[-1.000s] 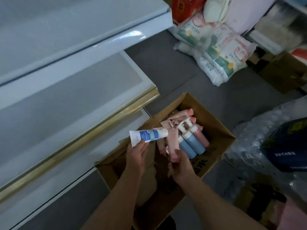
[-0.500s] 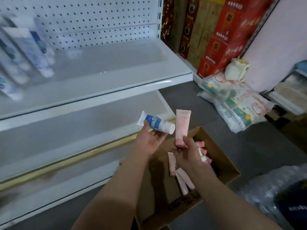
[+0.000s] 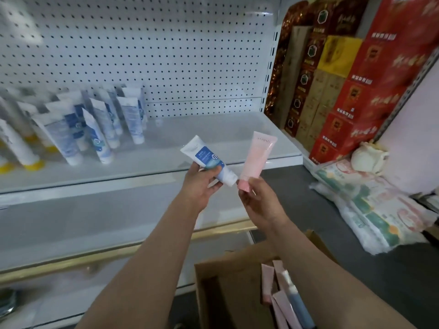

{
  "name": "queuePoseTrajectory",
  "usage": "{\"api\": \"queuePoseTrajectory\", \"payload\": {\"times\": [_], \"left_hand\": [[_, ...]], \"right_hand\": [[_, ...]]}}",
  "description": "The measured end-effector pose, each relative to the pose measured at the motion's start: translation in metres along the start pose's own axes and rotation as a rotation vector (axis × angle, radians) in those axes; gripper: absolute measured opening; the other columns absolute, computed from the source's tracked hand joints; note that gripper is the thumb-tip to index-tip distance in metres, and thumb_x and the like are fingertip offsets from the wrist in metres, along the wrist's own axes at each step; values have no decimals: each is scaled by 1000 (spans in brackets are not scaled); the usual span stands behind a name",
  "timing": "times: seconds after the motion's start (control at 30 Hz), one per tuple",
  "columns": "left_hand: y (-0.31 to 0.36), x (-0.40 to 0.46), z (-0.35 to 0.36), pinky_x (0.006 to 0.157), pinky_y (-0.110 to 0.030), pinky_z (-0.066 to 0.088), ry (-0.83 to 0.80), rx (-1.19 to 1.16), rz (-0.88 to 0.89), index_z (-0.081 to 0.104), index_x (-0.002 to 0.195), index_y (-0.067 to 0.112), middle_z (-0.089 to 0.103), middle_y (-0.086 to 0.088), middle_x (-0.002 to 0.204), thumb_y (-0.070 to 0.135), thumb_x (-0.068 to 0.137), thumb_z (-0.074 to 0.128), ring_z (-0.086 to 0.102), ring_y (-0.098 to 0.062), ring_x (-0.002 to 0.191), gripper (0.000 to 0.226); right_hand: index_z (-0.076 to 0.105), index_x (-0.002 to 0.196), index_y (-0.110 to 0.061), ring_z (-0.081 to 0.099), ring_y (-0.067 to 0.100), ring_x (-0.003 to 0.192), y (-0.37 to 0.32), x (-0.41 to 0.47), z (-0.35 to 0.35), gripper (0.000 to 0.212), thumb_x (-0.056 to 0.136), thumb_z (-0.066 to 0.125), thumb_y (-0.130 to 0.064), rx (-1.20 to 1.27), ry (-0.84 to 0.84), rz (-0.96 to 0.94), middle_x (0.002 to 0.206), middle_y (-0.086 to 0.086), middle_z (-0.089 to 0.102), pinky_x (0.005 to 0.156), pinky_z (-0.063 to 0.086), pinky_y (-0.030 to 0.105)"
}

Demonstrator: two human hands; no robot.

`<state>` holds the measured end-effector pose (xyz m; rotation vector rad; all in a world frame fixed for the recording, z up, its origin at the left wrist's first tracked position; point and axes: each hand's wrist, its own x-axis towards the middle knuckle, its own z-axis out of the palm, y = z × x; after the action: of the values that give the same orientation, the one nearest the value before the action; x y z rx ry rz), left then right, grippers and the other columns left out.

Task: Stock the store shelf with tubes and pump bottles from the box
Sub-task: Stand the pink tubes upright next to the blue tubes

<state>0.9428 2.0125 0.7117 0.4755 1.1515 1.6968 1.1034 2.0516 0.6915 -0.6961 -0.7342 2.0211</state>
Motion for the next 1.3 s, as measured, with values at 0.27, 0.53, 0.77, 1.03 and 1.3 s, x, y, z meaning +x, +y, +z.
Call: {"api": "queuePoseTrajectory", "payload": {"times": [0.27,0.53,0.77,1.03,1.3], "left_hand": [[58,20,-42,86,-43,58,251,224,176,58,115,1,68,-17,112,-4,78,76,68,-31,103,41],[93,42,-88,76,-30,52,422,317,352,66,109,12,73,-4,93,-4,79,71,65,-16,78,34],[109,68,-118,71,-20,50,663,381,445,66,111,13,70,4,89,4,83,71,61,-9,74,29],[110,86,-137,80,-16,43,712,430,446,62,122,20,69,4,103,-1,89,62,62,-11,93,39],[104,95,-143,93,-27,47,708,475,429,59,127,22,68,3,115,3,92,61,63,-16,106,39]], "right_hand": [[64,115,-9,62,24,106,-14,54,50,29,89,60,4,-160,-133,-38,112,14,66,100,50,34],[66,114,-7,66,23,100,-1,103,95,26,91,61,4,-224,-146,-50,107,12,68,99,52,36],[66,120,-5,66,22,92,20,133,119,30,91,62,1,-267,-186,-24,104,10,68,100,51,38],[68,117,-8,65,24,91,30,147,124,28,91,63,0,-321,-208,-13,101,7,69,93,50,37],[67,119,-7,65,23,94,31,157,121,30,91,63,1,-301,-200,-15,104,9,70,84,54,31]]}}
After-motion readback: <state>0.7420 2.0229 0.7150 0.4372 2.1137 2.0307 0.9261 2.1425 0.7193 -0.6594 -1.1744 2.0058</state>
